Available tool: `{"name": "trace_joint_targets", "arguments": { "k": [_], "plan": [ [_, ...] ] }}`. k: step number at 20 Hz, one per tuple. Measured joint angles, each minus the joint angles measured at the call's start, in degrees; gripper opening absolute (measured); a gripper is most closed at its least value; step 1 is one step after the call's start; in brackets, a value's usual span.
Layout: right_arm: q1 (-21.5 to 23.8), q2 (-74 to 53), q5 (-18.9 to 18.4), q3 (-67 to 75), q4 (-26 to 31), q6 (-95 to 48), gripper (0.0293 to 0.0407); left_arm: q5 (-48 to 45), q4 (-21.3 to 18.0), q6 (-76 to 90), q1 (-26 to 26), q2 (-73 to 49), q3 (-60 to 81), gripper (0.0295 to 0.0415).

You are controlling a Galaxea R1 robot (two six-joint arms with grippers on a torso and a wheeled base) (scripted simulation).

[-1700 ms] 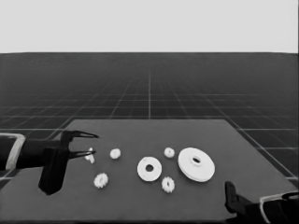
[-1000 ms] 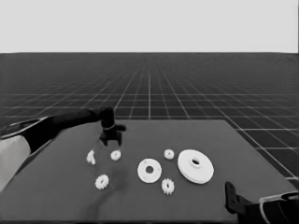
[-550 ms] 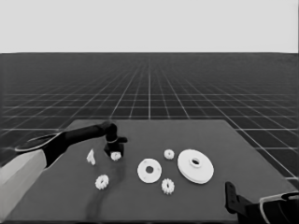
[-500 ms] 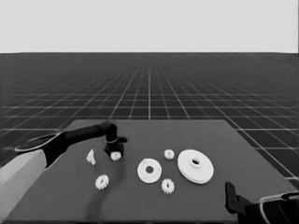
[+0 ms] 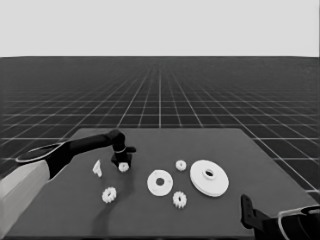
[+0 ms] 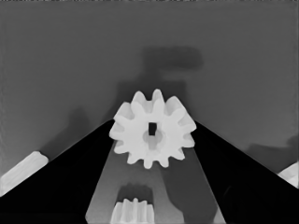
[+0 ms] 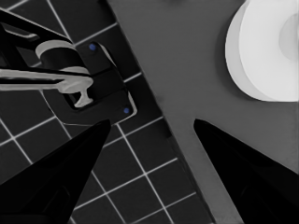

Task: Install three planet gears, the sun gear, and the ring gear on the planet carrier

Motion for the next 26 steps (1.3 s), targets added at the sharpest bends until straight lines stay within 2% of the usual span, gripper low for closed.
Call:
{"name": "trace_joint_targets", "arguments": {
  "k": [1,3,10,12,15,20,22,26],
  "plan": [
    [0.00,0.00,0.00,0.00,0.00,0.00,0.0385,3.42,-1.93,-2.86,-3.08,-2.51,6.05,0.0313],
    [0.00,0.00,0.00,0.00,0.00,0.00,0.0385,6.22,-4.66,-4.29,-7.60,-3.85,9.28,0.0312],
    [0.00,0.00,0.00,0.00,0.00,0.00,0.0385,7.52,-6.29,-4.48,-9.64,-4.05,9.84,0.0312],
    [0.00,0.00,0.00,0.00,0.00,0.00,0.0385,9.29,-4.45,-20.78,-9.19,6.24,15.06,0.0313],
    [0.00,0.00,0.00,0.00,0.00,0.00,0.0385,9.76,-4.18,-24.01,-9.00,14.69,10.87,0.0312],
    [0.00,0.00,0.00,0.00,0.00,0.00,0.0385,9.83,-4.14,-24.31,-8.98,16.59,9.06,0.0312],
    [0.00,0.00,0.00,0.00,0.00,0.00,0.0385,7.40,0.77,-22.25,-3.55,17.83,5.30,0.0312],
    [0.00,0.00,0.00,0.00,0.00,0.00,0.0385,5.90,2.80,-20.74,-1.11,18.81,2.43,0.0312]
  ]
}}
